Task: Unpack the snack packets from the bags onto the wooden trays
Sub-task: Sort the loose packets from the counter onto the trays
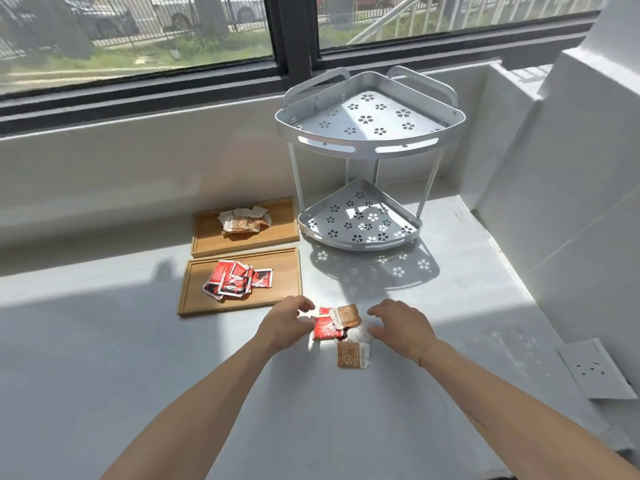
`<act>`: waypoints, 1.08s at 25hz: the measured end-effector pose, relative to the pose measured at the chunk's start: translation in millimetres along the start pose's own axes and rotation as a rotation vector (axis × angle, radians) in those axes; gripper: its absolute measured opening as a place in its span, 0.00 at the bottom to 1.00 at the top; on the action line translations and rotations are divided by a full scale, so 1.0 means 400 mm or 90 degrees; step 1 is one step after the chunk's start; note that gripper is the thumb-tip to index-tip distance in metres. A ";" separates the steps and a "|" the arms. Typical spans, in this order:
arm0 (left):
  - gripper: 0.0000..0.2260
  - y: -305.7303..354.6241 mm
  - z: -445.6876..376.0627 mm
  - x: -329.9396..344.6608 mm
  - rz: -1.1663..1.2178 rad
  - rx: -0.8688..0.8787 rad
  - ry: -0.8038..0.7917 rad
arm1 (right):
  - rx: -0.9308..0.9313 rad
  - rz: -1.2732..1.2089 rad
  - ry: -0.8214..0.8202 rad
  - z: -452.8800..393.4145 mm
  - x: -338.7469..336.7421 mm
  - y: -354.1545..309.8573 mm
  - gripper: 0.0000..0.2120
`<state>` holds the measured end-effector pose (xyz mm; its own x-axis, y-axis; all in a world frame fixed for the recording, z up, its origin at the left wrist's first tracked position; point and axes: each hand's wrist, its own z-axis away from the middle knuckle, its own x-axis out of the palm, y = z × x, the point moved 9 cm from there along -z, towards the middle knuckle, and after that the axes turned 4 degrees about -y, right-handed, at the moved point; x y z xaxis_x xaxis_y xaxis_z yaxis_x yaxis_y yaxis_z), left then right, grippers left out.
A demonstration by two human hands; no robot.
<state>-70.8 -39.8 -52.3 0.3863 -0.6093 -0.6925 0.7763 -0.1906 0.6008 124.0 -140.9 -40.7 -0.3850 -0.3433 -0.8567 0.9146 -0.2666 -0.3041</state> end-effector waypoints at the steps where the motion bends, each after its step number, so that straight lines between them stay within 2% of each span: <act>1: 0.14 -0.008 -0.005 0.009 -0.017 -0.006 -0.005 | -0.005 -0.003 -0.005 -0.011 0.004 -0.007 0.20; 6: 0.23 -0.016 -0.033 0.066 -0.114 -0.039 -0.045 | -0.040 -0.014 -0.007 -0.059 0.008 -0.043 0.22; 9: 0.25 0.000 -0.042 0.071 -0.142 -0.023 -0.019 | -0.058 0.028 -0.020 -0.090 0.016 -0.063 0.24; 15: 0.24 0.026 -0.053 0.082 -0.166 0.010 -0.014 | -0.076 0.056 -0.011 -0.127 0.037 -0.095 0.15; 18: 0.23 0.024 -0.055 0.080 -0.165 0.009 -0.018 | -0.053 0.021 -0.004 -0.133 0.043 -0.081 0.10; 21: 0.22 0.034 -0.057 0.078 -0.147 0.006 -0.017 | 0.018 -0.098 -0.015 -0.126 0.038 -0.033 0.07; 24: 0.21 0.076 -0.061 0.090 -0.161 0.041 -0.009 | 0.060 -0.171 -0.021 -0.105 0.031 0.028 0.11; 27: 0.20 0.137 -0.065 0.122 -0.219 0.100 -0.016 | 0.097 -0.179 0.000 -0.076 0.013 0.093 0.14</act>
<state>3.6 -59.9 -63.8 0.1028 -0.5068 -0.8559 0.7720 -0.5020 0.3900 159.9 -125.4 -69.3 -0.6198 -0.2370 -0.7481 0.7434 -0.4828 -0.4629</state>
